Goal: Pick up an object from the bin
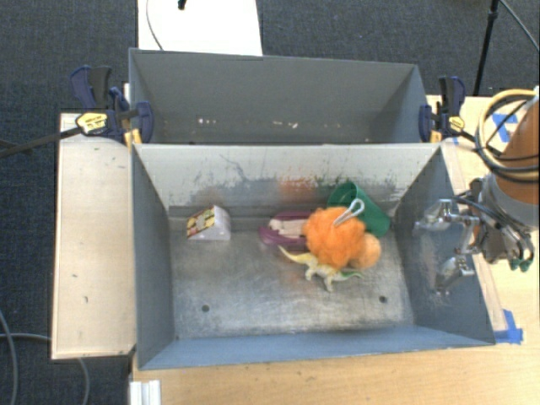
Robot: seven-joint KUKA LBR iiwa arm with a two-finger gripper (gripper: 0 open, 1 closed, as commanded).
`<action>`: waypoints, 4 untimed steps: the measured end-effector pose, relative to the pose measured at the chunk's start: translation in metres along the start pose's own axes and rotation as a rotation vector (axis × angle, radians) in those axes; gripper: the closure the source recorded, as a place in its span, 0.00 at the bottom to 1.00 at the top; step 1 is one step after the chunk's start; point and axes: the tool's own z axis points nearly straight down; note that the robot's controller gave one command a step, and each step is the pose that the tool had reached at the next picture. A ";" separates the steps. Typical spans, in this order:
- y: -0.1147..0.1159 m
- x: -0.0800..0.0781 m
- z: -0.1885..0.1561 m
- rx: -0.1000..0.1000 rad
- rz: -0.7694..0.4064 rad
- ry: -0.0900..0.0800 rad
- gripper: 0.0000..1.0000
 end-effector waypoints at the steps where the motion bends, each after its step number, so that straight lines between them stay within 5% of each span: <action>1: 0.030 -0.030 0.068 0.000 -0.096 -0.004 0.00; 2: 0.047 -0.063 0.085 -0.001 -0.436 0.000 0.00; 3: 0.084 -0.018 0.104 0.000 -0.220 -0.001 0.00; 4: 0.080 -0.051 0.147 0.000 -0.441 -0.002 0.00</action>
Offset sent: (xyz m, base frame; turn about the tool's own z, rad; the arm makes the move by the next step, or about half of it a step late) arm 0.0723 0.0515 -0.0837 -0.4651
